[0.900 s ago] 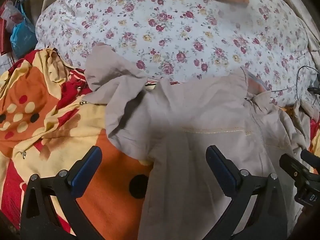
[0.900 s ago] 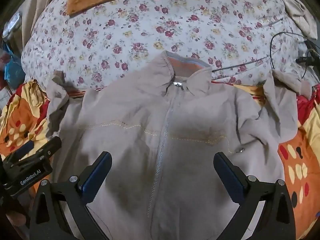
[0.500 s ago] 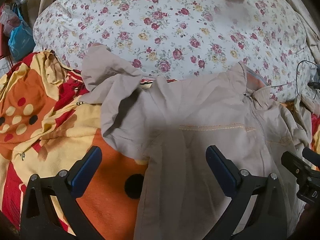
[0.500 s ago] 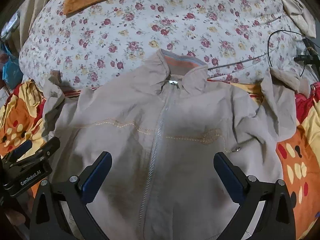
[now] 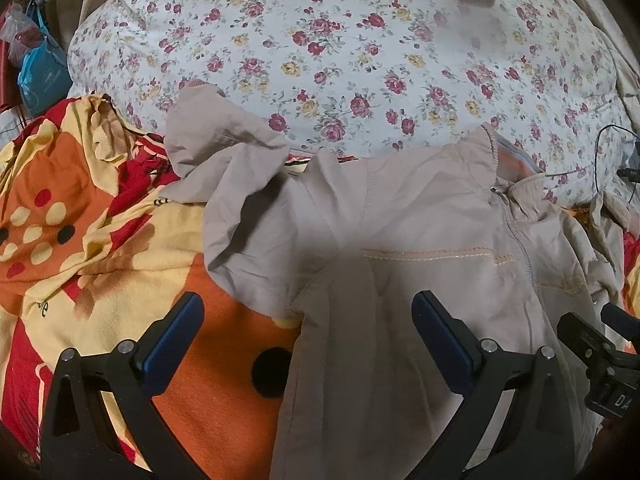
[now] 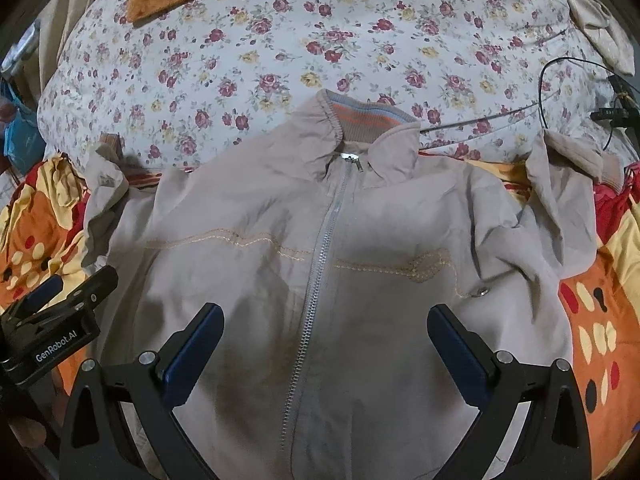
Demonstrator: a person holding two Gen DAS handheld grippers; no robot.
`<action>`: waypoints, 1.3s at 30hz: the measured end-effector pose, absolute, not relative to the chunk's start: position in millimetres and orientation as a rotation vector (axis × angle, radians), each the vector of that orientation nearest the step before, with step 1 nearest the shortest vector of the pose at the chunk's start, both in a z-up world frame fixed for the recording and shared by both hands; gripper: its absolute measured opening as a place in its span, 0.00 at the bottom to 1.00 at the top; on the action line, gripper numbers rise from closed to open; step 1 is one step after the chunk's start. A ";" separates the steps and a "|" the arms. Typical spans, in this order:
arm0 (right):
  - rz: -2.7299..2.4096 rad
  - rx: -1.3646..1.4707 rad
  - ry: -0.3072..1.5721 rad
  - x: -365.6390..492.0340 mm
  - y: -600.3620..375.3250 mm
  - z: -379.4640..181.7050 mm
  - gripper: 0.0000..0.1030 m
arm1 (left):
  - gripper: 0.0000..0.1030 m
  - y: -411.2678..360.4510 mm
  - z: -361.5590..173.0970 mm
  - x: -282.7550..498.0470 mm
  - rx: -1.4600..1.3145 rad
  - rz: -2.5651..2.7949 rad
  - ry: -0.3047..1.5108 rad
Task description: Fold large clothes
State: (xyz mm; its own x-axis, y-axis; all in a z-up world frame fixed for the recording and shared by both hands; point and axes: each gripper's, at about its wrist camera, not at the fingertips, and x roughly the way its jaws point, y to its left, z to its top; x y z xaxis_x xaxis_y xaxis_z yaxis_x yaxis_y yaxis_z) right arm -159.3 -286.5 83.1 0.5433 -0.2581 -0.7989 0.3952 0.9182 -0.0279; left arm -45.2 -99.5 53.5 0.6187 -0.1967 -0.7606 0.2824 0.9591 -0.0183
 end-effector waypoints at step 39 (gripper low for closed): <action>-0.272 0.177 0.953 -151.3 -277.8 70.4 0.98 | 1.00 -61.7 49.3 -17.7 0.016 -0.155 0.906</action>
State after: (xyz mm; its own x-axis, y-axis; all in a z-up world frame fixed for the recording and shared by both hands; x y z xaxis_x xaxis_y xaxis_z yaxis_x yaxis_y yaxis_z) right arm -151.3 -277.8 70.4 0.5492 -0.1508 -0.8220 0.3053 0.9518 0.0294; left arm -17.7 -61.7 49.3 0.6069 -0.1271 -0.7846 0.1406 0.9887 -0.0514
